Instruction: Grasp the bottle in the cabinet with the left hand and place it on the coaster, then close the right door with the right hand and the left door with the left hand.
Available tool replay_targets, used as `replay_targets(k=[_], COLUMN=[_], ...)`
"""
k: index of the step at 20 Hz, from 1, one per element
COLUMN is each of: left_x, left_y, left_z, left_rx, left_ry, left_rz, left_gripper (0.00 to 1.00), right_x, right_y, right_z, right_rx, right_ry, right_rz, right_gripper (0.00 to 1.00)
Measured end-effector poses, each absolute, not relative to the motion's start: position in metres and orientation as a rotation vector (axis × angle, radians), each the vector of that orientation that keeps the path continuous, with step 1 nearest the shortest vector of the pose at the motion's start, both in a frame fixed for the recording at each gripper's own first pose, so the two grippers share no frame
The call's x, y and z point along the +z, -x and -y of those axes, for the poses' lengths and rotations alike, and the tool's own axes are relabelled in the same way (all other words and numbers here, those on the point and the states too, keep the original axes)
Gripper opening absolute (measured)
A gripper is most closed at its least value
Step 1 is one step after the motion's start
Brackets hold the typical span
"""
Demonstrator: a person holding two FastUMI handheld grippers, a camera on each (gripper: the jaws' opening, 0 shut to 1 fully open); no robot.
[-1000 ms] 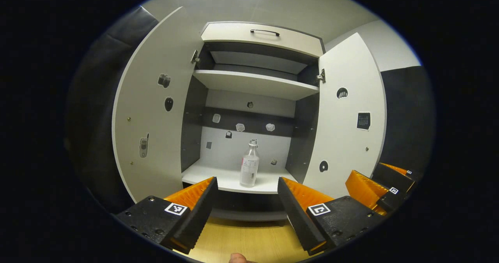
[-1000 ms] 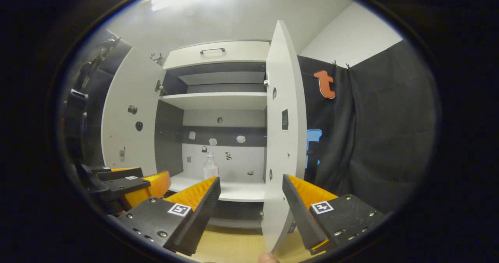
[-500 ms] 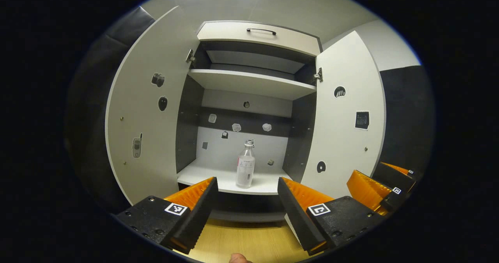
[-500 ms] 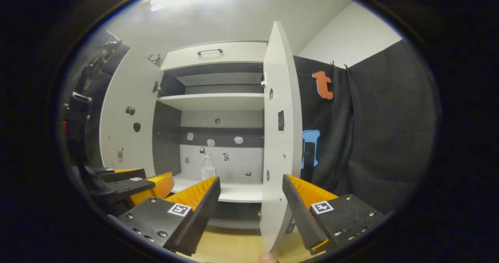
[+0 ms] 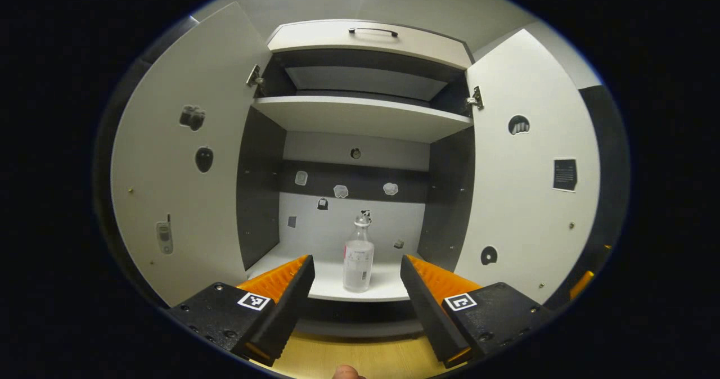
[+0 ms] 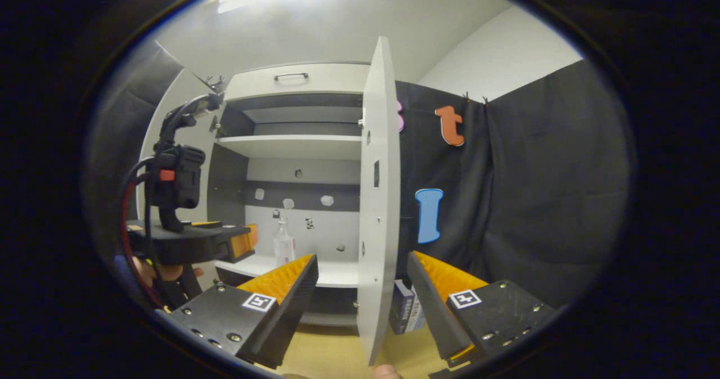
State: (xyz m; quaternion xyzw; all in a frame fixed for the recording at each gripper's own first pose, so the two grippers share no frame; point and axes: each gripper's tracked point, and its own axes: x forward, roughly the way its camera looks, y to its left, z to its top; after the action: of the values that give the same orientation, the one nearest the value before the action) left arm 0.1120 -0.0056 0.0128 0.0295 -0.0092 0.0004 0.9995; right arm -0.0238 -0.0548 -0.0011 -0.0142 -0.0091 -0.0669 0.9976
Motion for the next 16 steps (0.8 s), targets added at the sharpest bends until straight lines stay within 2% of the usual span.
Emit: replay_targets(k=[3,8,9,10,16], left_x=[0.006,-0.01,-0.013,-0.015,-0.039], left_y=[-0.15,-0.211,-0.223,-0.233,-0.287], left_z=[0.007,0.01,0.01,0.01,0.005], left_rx=[0.011,0.022,0.025,0.031,0.067], left_ry=[-0.074,-0.098,-0.107,-0.113,-0.106], left_rz=[0.003,-0.027,-0.032,-0.039,-0.092], left_gripper=[0.96,0.96,0.96,0.96,0.96], right_x=[-0.001,-0.003,-0.003,-0.003,-0.013], right_y=[0.029,0.027,0.025,0.023,0.014], right_z=[0.079,0.114,0.12,0.127,0.16], right_rx=[-0.195,-0.293,-0.312,-0.33,-0.408], right_ry=[0.041,0.076,0.081,0.086,0.104], right_rz=[0.02,0.016,0.015,0.015,-0.005], right_gripper=[0.94,0.96,0.94,0.96,0.94])
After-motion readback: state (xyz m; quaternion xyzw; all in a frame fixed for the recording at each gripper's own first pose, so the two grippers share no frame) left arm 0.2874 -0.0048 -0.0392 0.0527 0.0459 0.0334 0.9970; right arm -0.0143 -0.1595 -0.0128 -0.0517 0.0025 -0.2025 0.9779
